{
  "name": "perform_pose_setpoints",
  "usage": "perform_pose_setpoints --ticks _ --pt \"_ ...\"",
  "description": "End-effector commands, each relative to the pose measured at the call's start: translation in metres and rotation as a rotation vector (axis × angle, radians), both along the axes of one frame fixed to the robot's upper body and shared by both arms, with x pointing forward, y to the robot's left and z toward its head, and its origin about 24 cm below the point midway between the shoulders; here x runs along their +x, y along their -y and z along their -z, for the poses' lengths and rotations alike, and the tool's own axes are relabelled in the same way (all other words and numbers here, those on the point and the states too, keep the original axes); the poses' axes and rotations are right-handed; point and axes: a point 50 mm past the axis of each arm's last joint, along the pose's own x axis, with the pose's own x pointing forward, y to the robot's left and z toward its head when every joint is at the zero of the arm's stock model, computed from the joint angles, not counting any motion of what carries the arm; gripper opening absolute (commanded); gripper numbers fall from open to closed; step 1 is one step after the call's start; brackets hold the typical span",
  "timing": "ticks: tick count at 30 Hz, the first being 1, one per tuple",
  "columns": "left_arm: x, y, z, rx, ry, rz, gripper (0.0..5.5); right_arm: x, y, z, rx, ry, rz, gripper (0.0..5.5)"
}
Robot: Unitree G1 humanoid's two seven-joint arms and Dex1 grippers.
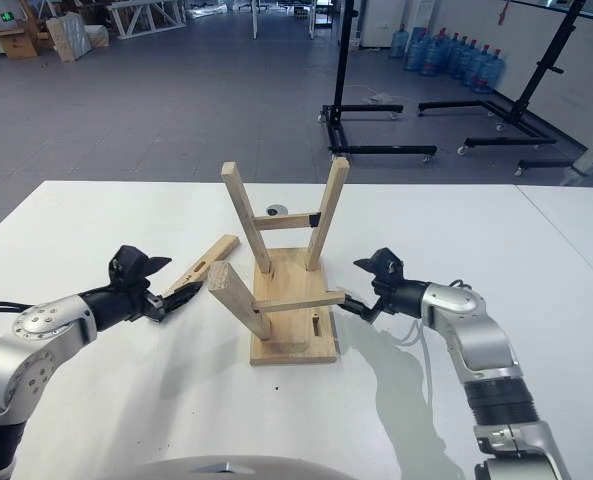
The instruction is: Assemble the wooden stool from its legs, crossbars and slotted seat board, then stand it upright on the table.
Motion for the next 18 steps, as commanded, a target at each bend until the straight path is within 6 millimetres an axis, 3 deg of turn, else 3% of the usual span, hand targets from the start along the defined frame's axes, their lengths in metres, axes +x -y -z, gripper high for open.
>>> perform_pose_setpoints --ticks 1,4,8,14,18 --pt "0.012 -0.012 0.012 0.034 -0.01 -0.064 4.62 0.005 0.019 -0.009 -0.018 0.024 0.069 5.29" --pt "0.02 -0.014 0.016 0.02 -0.013 -0.083 4.62 0.007 0.028 -0.011 -0.026 0.031 0.109 5.29" --pt "0.027 -0.01 0.028 -0.021 -0.04 -0.071 4.62 0.008 0.023 -0.006 -0.019 0.025 0.109 5.29" --pt "0.023 -0.024 0.065 -0.053 -0.148 -0.141 4.62 0.007 0.018 -0.001 -0.018 0.012 0.09 5.29" --pt "0.022 -0.025 0.079 -0.074 -0.181 -0.155 4.62 0.006 0.016 0.001 -0.018 0.006 0.085 5.29"
